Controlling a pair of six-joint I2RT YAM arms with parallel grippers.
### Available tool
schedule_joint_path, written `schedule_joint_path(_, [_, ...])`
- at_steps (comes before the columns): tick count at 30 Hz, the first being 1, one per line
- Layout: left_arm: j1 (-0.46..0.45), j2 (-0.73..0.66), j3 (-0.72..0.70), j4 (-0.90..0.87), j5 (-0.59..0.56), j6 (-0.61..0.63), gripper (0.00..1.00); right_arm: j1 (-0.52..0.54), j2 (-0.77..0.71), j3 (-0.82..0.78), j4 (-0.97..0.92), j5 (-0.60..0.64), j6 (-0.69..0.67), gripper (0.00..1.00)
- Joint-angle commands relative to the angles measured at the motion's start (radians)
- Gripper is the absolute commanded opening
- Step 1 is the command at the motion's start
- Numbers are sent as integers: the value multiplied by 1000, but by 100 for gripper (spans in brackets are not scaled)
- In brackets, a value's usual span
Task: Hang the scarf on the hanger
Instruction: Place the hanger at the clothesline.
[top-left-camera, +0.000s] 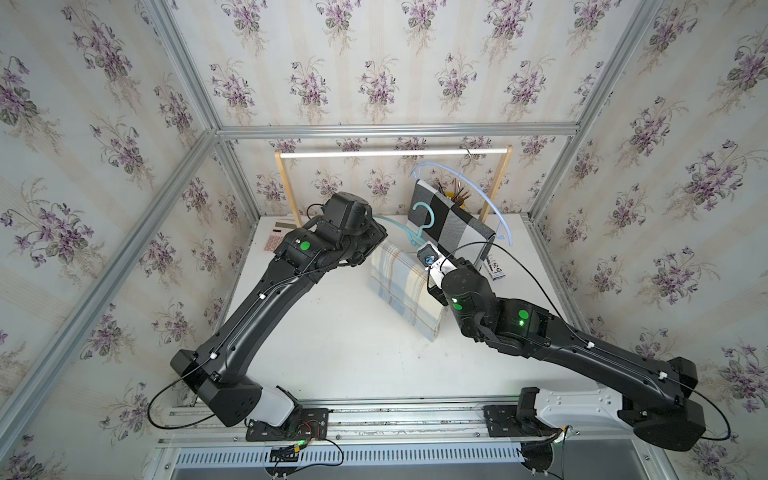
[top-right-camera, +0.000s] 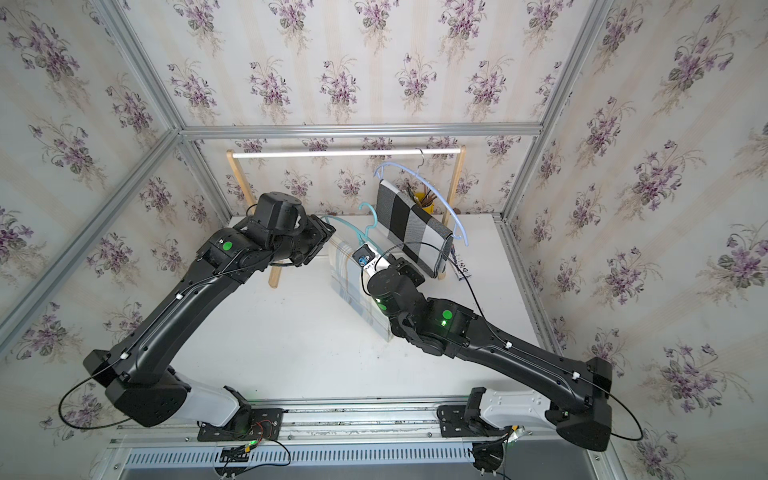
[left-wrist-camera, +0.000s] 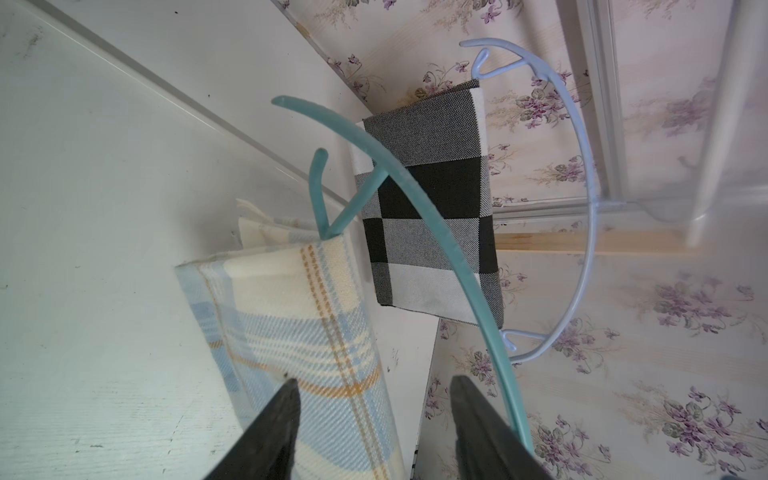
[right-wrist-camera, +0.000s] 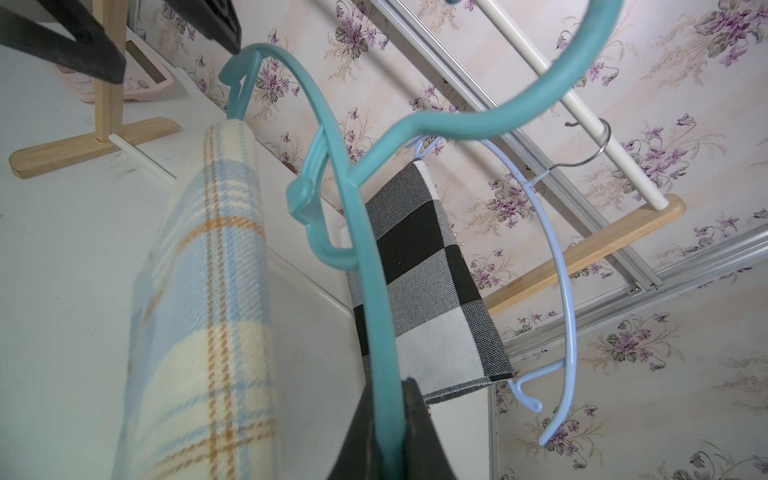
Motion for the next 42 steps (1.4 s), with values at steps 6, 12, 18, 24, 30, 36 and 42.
schedule_joint_path(6, [-3, 102, 131, -33, -3, -7, 60, 17, -15, -12, 101, 42, -16, 0])
schedule_joint_path(12, [-18, 121, 131, 28, 28, -6, 60, 22, -6, -13, 104, 37, -17, 0])
schedule_joint_path(18, [-20, 124, 76, 153, 94, -2, 50, 24, 4, -8, 100, 34, -10, 0])
schedule_joint_path(24, [-24, 94, 8, 216, 101, -4, 13, 25, 7, -7, 89, 28, 1, 0])
schedule_joint_path(30, [-23, 69, -41, 254, 111, -14, 0, 24, 23, 16, 45, 3, 36, 0])
schedule_joint_path(36, [-15, 15, -175, 409, 164, -23, 0, -7, 54, 118, -138, -180, 215, 0])
schedule_joint_path(42, [9, -22, -291, 553, 236, -41, 0, -70, 43, 144, -235, -503, 403, 26])
